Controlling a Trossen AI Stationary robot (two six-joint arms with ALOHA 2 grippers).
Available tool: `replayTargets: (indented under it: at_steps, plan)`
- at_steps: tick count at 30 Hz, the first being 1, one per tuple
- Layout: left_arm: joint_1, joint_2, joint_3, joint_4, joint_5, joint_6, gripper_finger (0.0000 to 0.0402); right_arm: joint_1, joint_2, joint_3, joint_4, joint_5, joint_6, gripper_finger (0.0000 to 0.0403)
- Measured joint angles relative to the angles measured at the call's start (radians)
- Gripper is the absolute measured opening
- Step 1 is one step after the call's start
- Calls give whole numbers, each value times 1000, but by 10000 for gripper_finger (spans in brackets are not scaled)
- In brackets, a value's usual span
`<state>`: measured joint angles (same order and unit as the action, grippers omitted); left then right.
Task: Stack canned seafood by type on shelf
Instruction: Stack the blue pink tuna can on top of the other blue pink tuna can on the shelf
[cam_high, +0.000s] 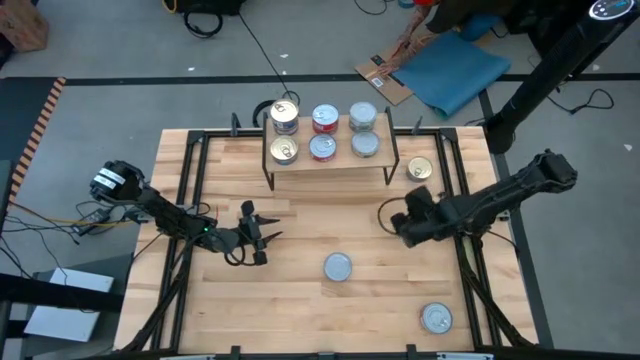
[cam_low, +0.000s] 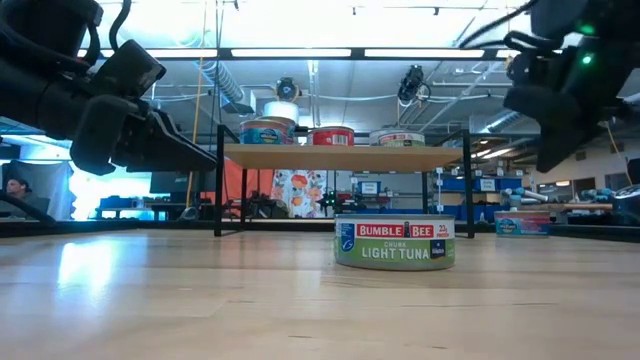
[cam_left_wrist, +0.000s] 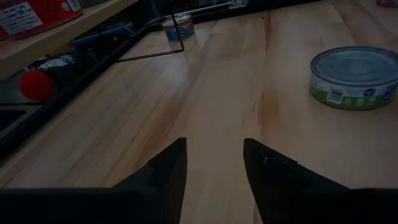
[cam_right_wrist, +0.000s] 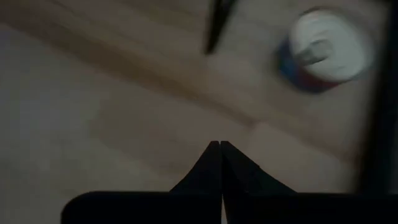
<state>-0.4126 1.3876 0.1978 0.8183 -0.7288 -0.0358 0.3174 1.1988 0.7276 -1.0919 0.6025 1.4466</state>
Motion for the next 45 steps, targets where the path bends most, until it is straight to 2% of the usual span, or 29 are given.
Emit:
replayTargets:
  at_steps: [6, 11, 13, 15, 17, 19, 25, 30, 33, 37, 45]
  plan:
    - [0, 0, 0, 0, 0, 28, 163, -193, -78, 0, -47, 1, -345, 3]
    - [0, 0, 0, 0, 0, 28, 163, -359, -113, 0, 42, -75, -914, 2]
    - [0, 0, 0, -1, 0, 28, 163, -435, -123, -3, 76, -153, -990, 2]
    - [0, 0, 0, 0, 0, 28, 163, -493, -133, -7, 82, -175, -1009, 1]
    - [0, 0, 0, 0, 0, 28, 163, -533, -124, -7, 86, -173, -1004, 1]
    - [0, 0, 0, 0, 0, 28, 163, -553, -111, -8, 89, -137, -929, 0]
    - [0, 0, 0, 0, 0, 28, 163, -568, -123, -50, 109, 19, -468, 0]
    - [0, 0, 0, 0, 0, 28, 163, -577, -157, -151, 254, 75, -235, 0]
    - [0, 0, 0, 0, 0, 29, 163, -599, -158, -205, 343, 133, -170, 0]
    - [0, 0, 0, 0, 0, 27, 163, -646, -158, -244, 374, 184, -113, 0]
    - [0, 0, 0, 0, 0, 25, 163, -763, -149, -299, 390, 127, -168, 0]
